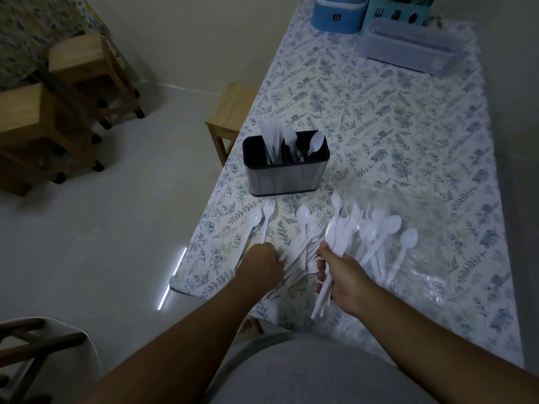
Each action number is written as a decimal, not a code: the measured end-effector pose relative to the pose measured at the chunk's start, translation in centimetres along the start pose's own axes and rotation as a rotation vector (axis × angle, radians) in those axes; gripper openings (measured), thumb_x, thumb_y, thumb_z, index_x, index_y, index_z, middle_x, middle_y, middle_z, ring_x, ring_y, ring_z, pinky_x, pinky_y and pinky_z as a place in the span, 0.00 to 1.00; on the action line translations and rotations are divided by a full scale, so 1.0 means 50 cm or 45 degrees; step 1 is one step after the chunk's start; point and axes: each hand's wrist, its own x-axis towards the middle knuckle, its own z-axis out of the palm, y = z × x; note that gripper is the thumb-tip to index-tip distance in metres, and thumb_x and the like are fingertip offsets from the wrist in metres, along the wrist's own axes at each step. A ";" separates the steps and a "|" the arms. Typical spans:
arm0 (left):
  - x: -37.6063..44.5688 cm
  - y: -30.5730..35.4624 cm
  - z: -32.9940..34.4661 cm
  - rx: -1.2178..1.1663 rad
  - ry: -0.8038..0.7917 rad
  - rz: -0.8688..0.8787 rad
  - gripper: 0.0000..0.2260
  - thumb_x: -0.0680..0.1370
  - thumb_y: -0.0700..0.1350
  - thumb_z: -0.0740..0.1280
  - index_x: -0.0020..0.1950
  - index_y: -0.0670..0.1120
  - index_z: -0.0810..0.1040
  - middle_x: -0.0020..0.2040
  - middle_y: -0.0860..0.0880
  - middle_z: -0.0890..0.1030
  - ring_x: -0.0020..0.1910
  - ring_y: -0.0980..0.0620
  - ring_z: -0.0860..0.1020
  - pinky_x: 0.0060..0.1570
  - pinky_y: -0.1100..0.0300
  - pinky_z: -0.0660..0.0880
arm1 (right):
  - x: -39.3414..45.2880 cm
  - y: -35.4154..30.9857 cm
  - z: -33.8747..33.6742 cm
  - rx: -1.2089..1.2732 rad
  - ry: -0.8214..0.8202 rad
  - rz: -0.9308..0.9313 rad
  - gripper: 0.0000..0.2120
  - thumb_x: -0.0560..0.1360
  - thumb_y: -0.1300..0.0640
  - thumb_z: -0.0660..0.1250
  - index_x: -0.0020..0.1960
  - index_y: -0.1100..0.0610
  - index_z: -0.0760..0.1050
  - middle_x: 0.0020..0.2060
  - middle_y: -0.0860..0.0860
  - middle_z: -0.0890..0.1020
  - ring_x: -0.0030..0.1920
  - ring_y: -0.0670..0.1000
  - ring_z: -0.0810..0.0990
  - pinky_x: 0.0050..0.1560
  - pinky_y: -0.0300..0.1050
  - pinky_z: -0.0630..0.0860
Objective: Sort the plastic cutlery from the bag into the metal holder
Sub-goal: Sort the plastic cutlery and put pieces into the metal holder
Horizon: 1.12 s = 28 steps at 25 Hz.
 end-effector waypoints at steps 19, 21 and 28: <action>-0.068 0.074 -0.014 -0.650 0.056 0.217 0.07 0.78 0.45 0.68 0.50 0.49 0.87 0.39 0.50 0.86 0.37 0.56 0.81 0.41 0.61 0.77 | -0.004 -0.008 0.011 0.075 -0.139 -0.052 0.23 0.76 0.47 0.74 0.59 0.66 0.79 0.51 0.61 0.86 0.48 0.57 0.87 0.46 0.50 0.82; -0.057 0.061 0.001 -0.417 0.215 0.245 0.09 0.77 0.46 0.69 0.55 0.47 0.83 0.47 0.51 0.82 0.45 0.57 0.79 0.47 0.62 0.77 | 0.007 -0.007 -0.005 0.067 -0.003 -0.077 0.20 0.77 0.44 0.71 0.53 0.63 0.81 0.47 0.58 0.86 0.46 0.56 0.85 0.49 0.52 0.80; 0.002 0.002 -0.008 -0.181 0.157 0.074 0.06 0.78 0.43 0.70 0.53 0.45 0.80 0.46 0.48 0.83 0.43 0.52 0.81 0.43 0.60 0.79 | 0.001 -0.015 -0.036 0.081 0.115 -0.083 0.15 0.78 0.44 0.70 0.45 0.56 0.81 0.31 0.49 0.82 0.38 0.52 0.80 0.47 0.51 0.76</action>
